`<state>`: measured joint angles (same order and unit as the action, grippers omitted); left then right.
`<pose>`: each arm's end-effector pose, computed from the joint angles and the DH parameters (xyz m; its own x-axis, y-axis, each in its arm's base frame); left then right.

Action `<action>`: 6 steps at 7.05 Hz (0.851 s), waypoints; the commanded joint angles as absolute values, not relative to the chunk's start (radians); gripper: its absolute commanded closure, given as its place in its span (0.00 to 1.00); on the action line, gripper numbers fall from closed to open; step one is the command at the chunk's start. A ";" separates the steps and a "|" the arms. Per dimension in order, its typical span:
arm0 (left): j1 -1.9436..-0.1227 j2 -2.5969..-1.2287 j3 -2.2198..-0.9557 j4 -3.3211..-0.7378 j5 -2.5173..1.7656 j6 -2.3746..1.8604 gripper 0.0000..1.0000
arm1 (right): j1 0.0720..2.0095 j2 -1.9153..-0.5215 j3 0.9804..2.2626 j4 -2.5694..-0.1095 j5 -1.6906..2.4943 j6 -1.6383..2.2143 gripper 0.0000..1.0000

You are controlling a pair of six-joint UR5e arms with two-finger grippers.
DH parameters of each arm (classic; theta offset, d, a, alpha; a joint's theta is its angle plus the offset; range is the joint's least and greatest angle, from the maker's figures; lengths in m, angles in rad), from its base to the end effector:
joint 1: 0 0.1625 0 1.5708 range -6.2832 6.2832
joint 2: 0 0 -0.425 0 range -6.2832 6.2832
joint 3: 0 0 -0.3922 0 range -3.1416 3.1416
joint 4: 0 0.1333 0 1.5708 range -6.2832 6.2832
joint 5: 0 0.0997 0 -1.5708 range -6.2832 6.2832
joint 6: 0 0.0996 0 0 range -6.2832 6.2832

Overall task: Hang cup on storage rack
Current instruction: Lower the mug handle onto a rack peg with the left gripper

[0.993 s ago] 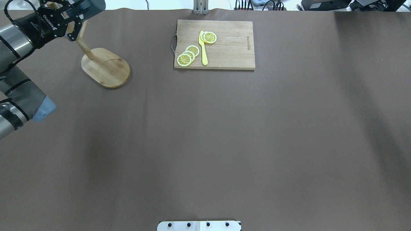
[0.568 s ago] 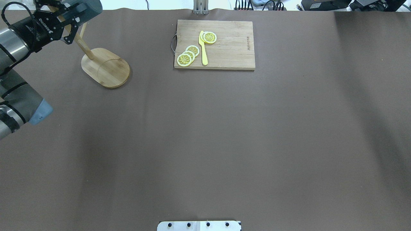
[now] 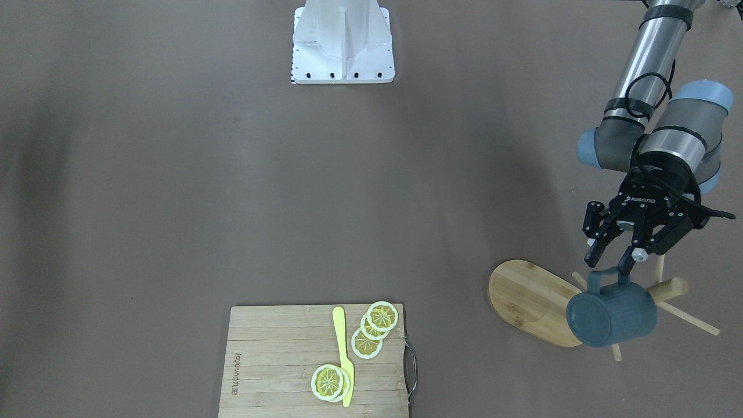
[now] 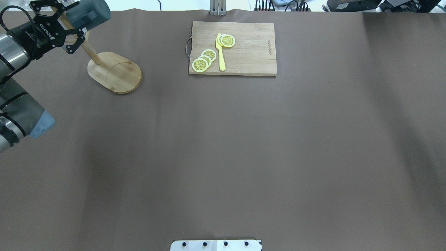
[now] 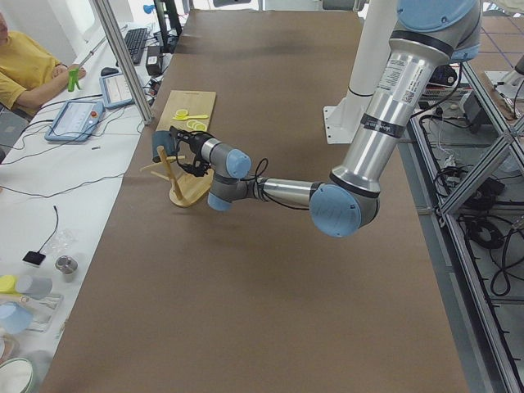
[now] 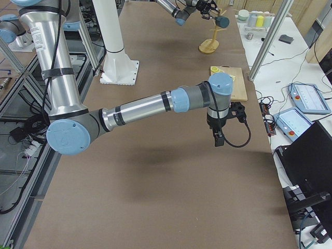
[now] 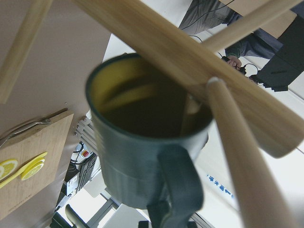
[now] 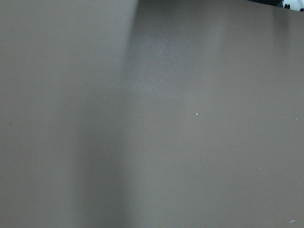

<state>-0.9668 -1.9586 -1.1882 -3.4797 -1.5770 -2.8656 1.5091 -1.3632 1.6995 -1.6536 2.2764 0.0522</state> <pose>0.2390 -0.5800 0.4265 -0.8408 -0.4756 -0.2586 0.0395 0.4226 -0.9054 0.0332 -0.5765 0.4973 0.7518 -0.1586 0.6400 0.0205 0.9758 0.2177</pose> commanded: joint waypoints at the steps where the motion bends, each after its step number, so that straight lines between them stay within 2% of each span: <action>1: -0.971 -1.957 -1.209 -3.482 -1.578 -2.837 0.01 | 1.508 -1.364 1.700 -1.654 2.276 0.052 0.00; 3: -0.982 -1.872 -1.273 -3.487 -1.586 -2.769 0.01 | 1.506 -1.365 1.698 -1.654 2.276 0.052 0.00; 4: -0.988 -1.817 -1.319 -3.487 -1.606 -2.655 0.02 | 1.506 -1.365 1.698 -1.654 2.276 0.052 0.00; 6: -1.052 -1.728 -1.335 -3.485 -1.788 -2.294 0.01 | 1.506 -1.365 1.698 -1.654 2.276 0.052 0.00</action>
<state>-1.0128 -1.7853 -1.3205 -3.4869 -1.6854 -2.5076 1.5064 -1.3651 1.6981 -1.6536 2.2764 0.0522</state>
